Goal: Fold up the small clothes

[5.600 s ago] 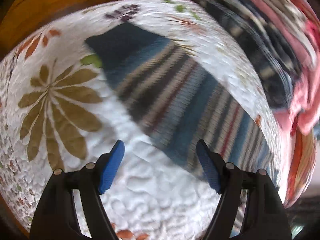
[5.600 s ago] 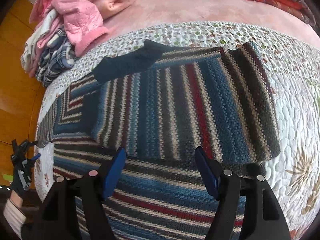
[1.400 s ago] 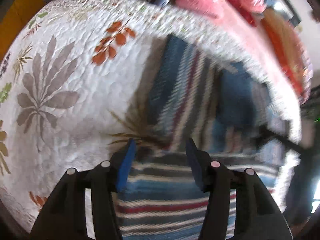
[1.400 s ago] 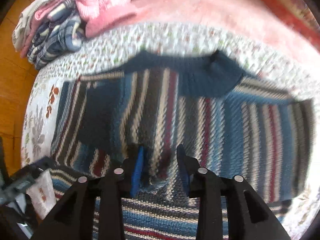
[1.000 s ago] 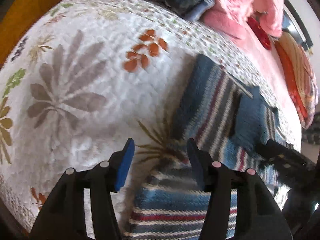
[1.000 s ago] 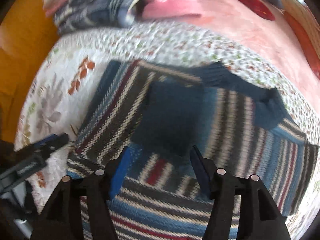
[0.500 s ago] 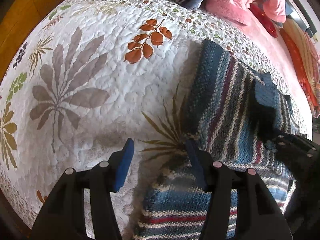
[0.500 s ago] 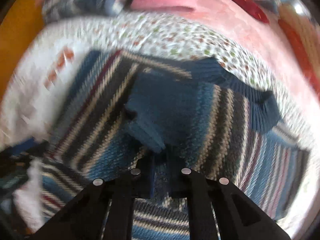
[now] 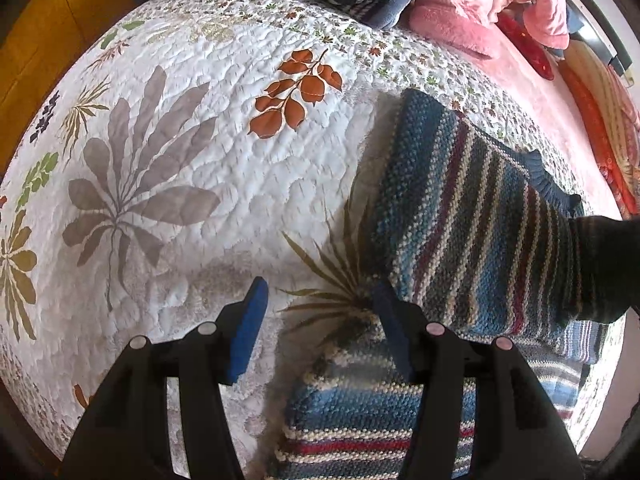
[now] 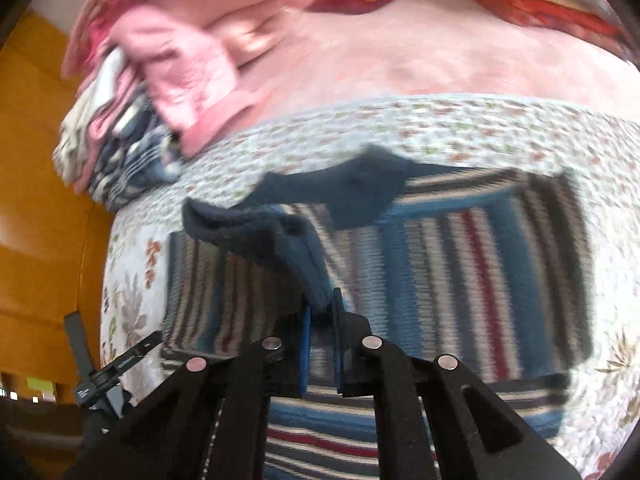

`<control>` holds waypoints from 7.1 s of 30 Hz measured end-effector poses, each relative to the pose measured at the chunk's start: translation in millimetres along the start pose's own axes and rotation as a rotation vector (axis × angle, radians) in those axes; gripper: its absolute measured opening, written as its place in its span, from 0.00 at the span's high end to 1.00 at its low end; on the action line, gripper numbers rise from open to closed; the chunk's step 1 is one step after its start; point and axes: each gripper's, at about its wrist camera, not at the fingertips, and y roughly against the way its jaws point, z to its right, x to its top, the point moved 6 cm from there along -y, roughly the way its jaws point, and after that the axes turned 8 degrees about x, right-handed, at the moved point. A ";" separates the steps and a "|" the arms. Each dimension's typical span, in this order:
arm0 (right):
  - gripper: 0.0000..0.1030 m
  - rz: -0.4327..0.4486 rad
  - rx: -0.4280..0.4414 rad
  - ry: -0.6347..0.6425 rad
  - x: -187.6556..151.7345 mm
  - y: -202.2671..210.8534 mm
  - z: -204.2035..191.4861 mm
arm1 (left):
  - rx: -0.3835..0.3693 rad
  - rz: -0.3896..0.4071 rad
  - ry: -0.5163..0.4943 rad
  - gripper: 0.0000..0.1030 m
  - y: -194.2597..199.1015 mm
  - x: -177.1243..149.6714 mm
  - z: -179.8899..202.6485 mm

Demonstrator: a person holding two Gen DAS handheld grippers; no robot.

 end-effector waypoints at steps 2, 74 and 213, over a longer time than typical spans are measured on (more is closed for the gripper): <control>0.92 0.006 -0.007 -0.058 1.6 6.2 26.7 | 0.003 0.004 0.001 0.46 -0.6 0.6 1.2; 0.43 -0.241 -0.102 -0.153 -336.4 111.0 153.8 | -0.018 -0.330 -0.172 0.26 54.3 -275.1 -38.2; 0.91 0.065 0.102 0.098 51.2 98.0 100.8 | -0.347 0.258 -0.325 0.87 124.0 44.4 128.1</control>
